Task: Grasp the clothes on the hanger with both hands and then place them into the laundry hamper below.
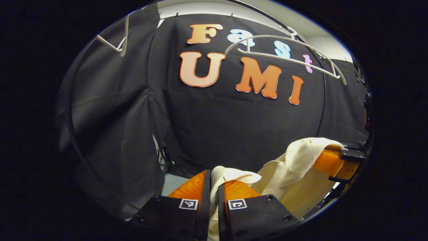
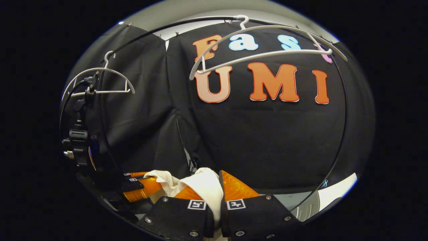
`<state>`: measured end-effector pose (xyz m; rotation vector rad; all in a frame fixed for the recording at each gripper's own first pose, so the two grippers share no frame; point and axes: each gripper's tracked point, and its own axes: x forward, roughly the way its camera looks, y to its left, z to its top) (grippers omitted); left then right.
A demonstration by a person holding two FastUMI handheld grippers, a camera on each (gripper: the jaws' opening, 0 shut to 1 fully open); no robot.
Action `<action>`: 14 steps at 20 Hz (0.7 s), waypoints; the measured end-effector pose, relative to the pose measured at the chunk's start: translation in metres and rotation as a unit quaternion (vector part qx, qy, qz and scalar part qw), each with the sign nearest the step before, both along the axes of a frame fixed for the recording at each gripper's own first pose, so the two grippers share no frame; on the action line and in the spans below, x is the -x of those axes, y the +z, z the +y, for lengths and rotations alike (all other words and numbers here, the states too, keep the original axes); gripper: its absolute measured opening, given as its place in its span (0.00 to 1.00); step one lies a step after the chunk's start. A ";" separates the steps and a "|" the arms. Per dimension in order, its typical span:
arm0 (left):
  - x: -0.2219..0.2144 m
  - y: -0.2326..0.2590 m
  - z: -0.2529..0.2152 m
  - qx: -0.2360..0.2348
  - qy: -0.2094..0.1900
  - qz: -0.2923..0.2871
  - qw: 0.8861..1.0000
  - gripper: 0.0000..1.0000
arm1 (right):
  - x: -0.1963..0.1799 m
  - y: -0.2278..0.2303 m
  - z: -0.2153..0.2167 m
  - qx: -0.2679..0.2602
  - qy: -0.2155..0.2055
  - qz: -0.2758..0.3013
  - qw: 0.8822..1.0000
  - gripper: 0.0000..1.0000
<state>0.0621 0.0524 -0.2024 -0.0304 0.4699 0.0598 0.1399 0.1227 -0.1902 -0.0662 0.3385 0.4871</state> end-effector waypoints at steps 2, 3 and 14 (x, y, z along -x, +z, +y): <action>0.005 -0.023 -0.003 -0.001 -0.007 0.026 1.000 0.18 | 0.001 -0.032 -0.009 0.028 -0.007 0.027 0.999 0.08; 0.006 -0.037 -0.003 0.003 -0.007 0.044 0.999 0.18 | 0.000 -0.047 -0.009 0.037 -0.014 0.044 0.998 0.08; 0.065 -0.134 0.025 0.014 0.048 0.180 0.982 0.72 | 0.037 -0.182 -0.016 0.055 -0.032 0.210 0.976 0.33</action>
